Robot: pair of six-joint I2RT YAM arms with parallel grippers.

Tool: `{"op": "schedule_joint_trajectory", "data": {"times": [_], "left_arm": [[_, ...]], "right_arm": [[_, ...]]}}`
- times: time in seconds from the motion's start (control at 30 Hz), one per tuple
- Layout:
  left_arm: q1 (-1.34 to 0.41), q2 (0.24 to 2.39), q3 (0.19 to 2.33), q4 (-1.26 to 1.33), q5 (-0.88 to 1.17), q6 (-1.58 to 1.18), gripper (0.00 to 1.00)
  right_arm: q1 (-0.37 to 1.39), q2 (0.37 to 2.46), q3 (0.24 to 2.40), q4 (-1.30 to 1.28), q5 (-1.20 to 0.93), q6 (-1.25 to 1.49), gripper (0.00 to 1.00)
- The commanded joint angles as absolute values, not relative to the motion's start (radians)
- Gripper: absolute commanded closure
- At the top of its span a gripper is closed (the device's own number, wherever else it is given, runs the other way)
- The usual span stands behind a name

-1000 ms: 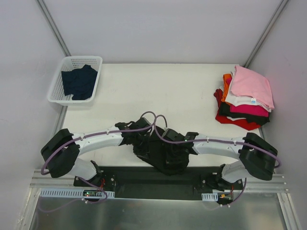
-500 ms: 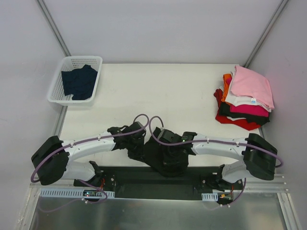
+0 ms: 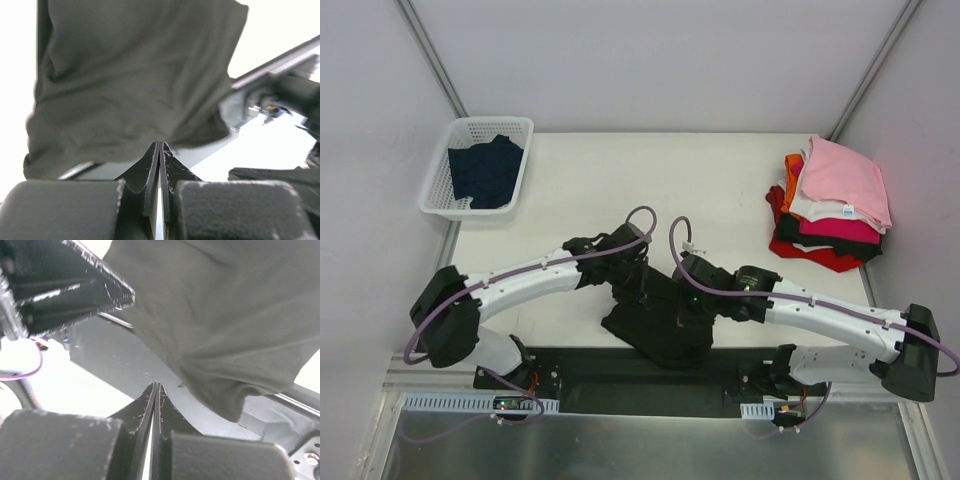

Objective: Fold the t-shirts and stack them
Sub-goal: Fold the long partially folded tshirt into a neat square

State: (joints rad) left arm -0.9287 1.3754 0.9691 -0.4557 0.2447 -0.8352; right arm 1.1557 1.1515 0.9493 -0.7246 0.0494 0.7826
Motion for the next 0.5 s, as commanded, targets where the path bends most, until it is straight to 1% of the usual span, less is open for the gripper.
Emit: {"op": "schedule_joint_trajectory", "data": {"times": [0.0,0.17,0.3,0.47], "left_arm": [[-0.931,1.509,1.052,-0.491,0.216,-0.744,1.00],[-0.928,1.644,1.146,-0.491,0.219,-0.700,1.00],[-0.913,1.710,1.213,-0.491,0.239,-0.692,1.00],[-0.884,1.769,1.242,-0.489,0.264,-0.672,1.00]], "right_arm": [[1.134,1.164,0.894,-0.769,0.069,0.810,0.99],[1.089,1.216,0.868,-0.710,0.012,0.802,0.99],[1.054,1.281,0.867,-0.673,-0.052,0.779,0.99],[0.988,1.376,0.880,-0.655,-0.127,0.756,0.99]]}}
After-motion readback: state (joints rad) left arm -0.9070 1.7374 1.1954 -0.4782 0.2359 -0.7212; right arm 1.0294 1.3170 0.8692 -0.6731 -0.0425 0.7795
